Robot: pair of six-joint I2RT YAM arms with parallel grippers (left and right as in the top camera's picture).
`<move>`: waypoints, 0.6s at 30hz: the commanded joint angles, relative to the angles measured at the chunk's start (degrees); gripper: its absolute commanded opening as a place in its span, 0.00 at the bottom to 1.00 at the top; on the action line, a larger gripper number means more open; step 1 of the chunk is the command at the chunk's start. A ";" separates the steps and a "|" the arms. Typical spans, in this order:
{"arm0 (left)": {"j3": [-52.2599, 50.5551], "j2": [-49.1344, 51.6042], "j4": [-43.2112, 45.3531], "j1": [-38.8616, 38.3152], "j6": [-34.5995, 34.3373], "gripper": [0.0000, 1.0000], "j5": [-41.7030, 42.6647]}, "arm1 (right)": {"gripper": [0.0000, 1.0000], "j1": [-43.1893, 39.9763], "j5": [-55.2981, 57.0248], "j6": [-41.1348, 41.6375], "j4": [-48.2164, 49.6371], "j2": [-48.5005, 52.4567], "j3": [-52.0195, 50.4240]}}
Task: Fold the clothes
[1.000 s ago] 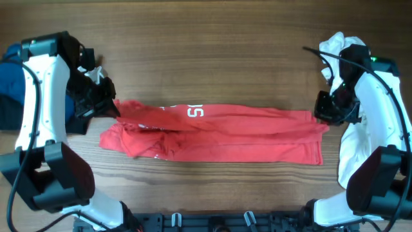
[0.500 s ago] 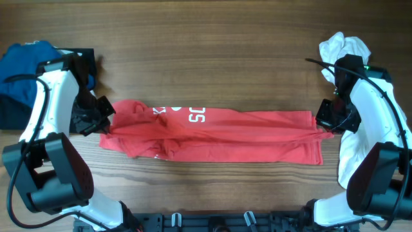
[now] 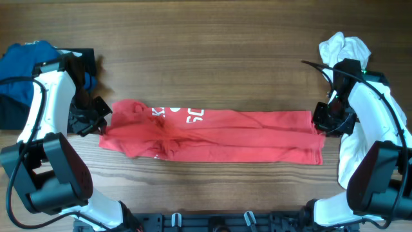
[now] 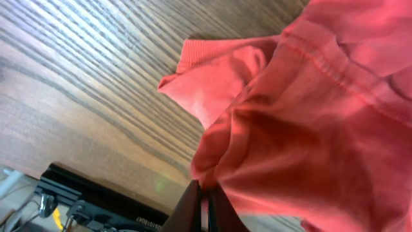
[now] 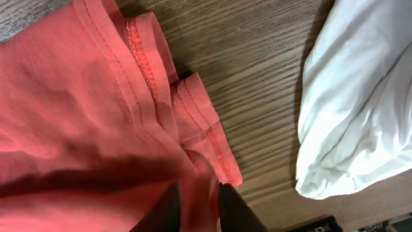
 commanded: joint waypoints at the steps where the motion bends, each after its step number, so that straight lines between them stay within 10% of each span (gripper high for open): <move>1: -0.37 -0.74 -1.25 0.37 -0.35 0.09 -0.70 | 0.31 -0.39 0.74 0.33 0.11 -0.98 -0.57; 18: -0.15 -2.16 13.42 -9.44 8.22 0.37 23.34 | 0.34 -0.39 -6.58 -3.23 4.76 -0.98 -0.57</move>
